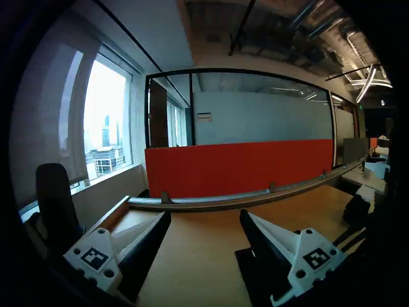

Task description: Fold towel

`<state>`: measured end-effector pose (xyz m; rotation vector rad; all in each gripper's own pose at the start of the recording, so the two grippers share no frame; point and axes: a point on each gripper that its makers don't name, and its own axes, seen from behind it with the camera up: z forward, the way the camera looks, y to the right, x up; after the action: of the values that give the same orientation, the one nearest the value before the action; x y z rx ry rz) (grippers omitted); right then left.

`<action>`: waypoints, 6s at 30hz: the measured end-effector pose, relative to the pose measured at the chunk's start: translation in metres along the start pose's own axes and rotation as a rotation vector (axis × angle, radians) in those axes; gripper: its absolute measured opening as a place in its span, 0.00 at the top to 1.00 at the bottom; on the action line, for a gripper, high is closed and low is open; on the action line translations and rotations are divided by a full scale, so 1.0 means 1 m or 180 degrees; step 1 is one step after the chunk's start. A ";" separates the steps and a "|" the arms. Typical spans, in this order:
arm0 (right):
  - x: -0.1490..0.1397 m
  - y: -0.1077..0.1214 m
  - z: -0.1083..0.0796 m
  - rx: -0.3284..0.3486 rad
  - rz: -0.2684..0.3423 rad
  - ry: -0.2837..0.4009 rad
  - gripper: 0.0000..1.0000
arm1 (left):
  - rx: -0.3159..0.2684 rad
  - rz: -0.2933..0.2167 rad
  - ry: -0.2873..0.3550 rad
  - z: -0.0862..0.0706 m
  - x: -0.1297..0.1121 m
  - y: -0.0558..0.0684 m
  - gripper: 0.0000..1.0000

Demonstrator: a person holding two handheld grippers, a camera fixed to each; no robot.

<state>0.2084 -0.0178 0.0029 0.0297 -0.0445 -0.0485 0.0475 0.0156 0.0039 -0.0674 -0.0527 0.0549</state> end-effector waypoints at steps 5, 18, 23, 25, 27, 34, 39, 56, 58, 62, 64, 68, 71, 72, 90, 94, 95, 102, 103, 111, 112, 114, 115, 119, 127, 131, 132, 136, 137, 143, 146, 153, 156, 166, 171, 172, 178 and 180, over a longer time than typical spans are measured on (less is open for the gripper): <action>0.004 -0.016 0.001 0.0233 -0.0085 -0.0108 0.00 | -0.0166 0.0098 -0.0094 0.002 0.003 0.009 0.00; -0.019 -0.066 -0.013 0.1052 -0.0489 -0.0516 0.00 | -0.0808 0.0249 -0.0426 -0.005 -0.014 0.043 0.00; -0.028 -0.082 -0.018 0.1313 -0.0505 -0.0669 0.00 | -0.1085 0.0309 -0.0556 -0.010 -0.026 0.058 0.00; -0.030 -0.087 -0.020 0.1393 -0.0504 -0.0713 0.00 | -0.1168 0.0342 -0.0597 -0.013 -0.030 0.063 0.00; -0.032 -0.093 -0.022 0.1470 -0.0507 -0.0757 0.00 | -0.1239 0.0382 -0.0631 -0.015 -0.034 0.067 0.00; -0.053 -0.105 -0.028 0.1647 -0.0561 -0.0919 0.00 | -0.1319 0.0477 -0.0730 -0.019 -0.052 0.074 0.00; -0.073 -0.111 -0.029 0.1728 -0.0565 -0.1028 0.00 | -0.1349 0.0493 -0.0805 -0.020 -0.071 0.080 0.00; -0.163 -0.128 -0.035 0.1902 -0.0683 -0.1400 0.00 | -0.1581 0.0707 -0.1184 -0.019 -0.153 0.113 0.00; -0.174 -0.129 -0.036 0.1918 -0.0687 -0.1450 0.00 | -0.1602 0.0728 -0.1234 -0.018 -0.163 0.115 0.00; -0.197 -0.131 -0.038 0.1947 -0.0701 -0.1567 0.00 | -0.1640 0.0762 -0.1347 -0.018 -0.183 0.119 0.00; -0.208 -0.132 -0.040 0.1970 -0.0735 -0.1622 0.00 | -0.1667 0.0773 -0.1406 -0.018 -0.194 0.120 0.00; -0.232 -0.133 -0.045 0.2020 -0.0834 -0.1736 0.00 | -0.1725 0.0819 -0.1530 -0.019 -0.216 0.124 0.00; -0.248 -0.134 -0.048 0.2051 -0.0864 -0.1824 0.00 | -0.1756 0.0857 -0.1621 -0.019 -0.231 0.127 0.00; -0.254 -0.134 -0.049 0.2059 -0.0869 -0.1852 0.00 | -0.1764 0.0867 -0.1649 -0.019 -0.236 0.127 0.00; -0.326 -0.131 -0.071 0.2235 -0.1053 -0.2315 0.00 | -0.1990 0.0985 -0.2179 -0.034 -0.306 0.141 0.00; -0.334 -0.128 -0.073 0.2248 -0.1075 -0.2377 0.00 | -0.1994 0.0977 -0.2272 -0.037 -0.316 0.141 0.00; -0.335 -0.128 -0.074 0.2252 -0.1083 -0.2394 0.00 | -0.1992 0.0973 -0.2296 -0.038 -0.318 0.141 0.00; -0.344 -0.128 -0.079 0.2316 -0.1095 -0.2485 0.04 | -0.2004 0.0932 -0.2393 -0.041 -0.327 0.143 0.00; -0.344 -0.127 -0.079 0.2322 -0.1091 -0.2495 0.04 | -0.2008 0.0933 -0.2398 -0.041 -0.328 0.144 0.00; -0.350 -0.124 -0.080 0.2355 -0.1099 -0.2562 0.12 | -0.2062 0.0923 -0.2422 -0.040 -0.330 0.147 0.01; -0.351 -0.125 -0.081 0.2363 -0.1096 -0.2572 0.13 | -0.2071 0.0931 -0.2426 -0.040 -0.330 0.147 0.01; -0.353 -0.125 -0.082 0.2379 -0.1086 -0.2590 0.16 | -0.2088 0.0946 -0.2435 -0.040 -0.330 0.146 0.04; -0.353 -0.125 -0.082 0.2380 -0.1072 -0.2589 0.17 | -0.2088 0.0946 -0.2442 -0.039 -0.330 0.146 0.07; -0.353 -0.124 -0.081 0.2373 -0.1045 -0.2585 0.22 | -0.2071 0.0942 -0.2464 -0.037 -0.331 0.144 0.19; -0.352 -0.124 -0.080 0.2371 -0.1047 -0.2603 0.38 | -0.2055 0.0948 -0.2446 -0.038 -0.331 0.146 0.30; -0.352 -0.124 -0.082 0.2396 -0.1066 -0.2622 0.52 | -0.2032 0.0934 -0.2447 -0.040 -0.330 0.147 0.35; -0.352 -0.124 -0.082 0.2403 -0.1070 -0.2625 0.56 | -0.2029 0.0933 -0.2449 -0.041 -0.330 0.147 0.37; -0.352 -0.126 -0.083 0.2418 -0.1076 -0.2634 0.71 | -0.2023 0.0935 -0.2463 -0.042 -0.330 0.149 0.52; -0.352 -0.127 -0.083 0.2421 -0.1073 -0.2636 0.73 | -0.2016 0.0933 -0.2465 -0.042 -0.329 0.149 0.58; -0.351 -0.134 -0.086 0.2481 -0.1027 -0.2642 0.79 | -0.1904 0.0864 -0.2500 -0.041 -0.329 0.150 0.84; -0.348 -0.135 -0.085 0.2468 -0.1013 -0.2609 0.82 | -0.1886 0.0811 -0.2523 -0.042 -0.327 0.150 0.87; -0.344 -0.132 -0.083 0.2422 -0.0961 -0.2572 0.83 | -0.1899 0.0716 -0.2530 -0.044 -0.323 0.153 0.89; -0.340 -0.132 -0.083 0.2409 -0.0934 -0.2553 0.83 | -0.1887 0.0707 -0.2500 -0.043 -0.317 0.153 0.89; -0.318 -0.132 -0.089 0.2440 -0.0925 -0.2452 0.83 | -0.1880 0.0681 -0.2463 -0.050 -0.298 0.152 0.89; -0.303 -0.131 -0.094 0.2445 -0.0905 -0.2396 0.83 | -0.1883 0.0657 -0.2481 -0.060 -0.289 0.153 0.89; -0.300 -0.131 -0.095 0.2446 -0.0901 -0.2387 0.83 | -0.1881 0.0652 -0.2483 -0.062 -0.287 0.154 0.89; -0.282 -0.129 -0.103 0.2451 -0.0870 -0.2341 0.83 | -0.1878 0.0618 -0.2504 -0.074 -0.274 0.157 0.89; -0.277 -0.129 -0.106 0.2453 -0.0857 -0.2328 0.83 | -0.1883 0.0612 -0.2516 -0.079 -0.270 0.158 0.89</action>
<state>-0.0693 -0.1297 -0.1188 0.7898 -0.7903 -0.3082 -0.2262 0.1522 -0.0989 -0.6411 -0.8545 0.2552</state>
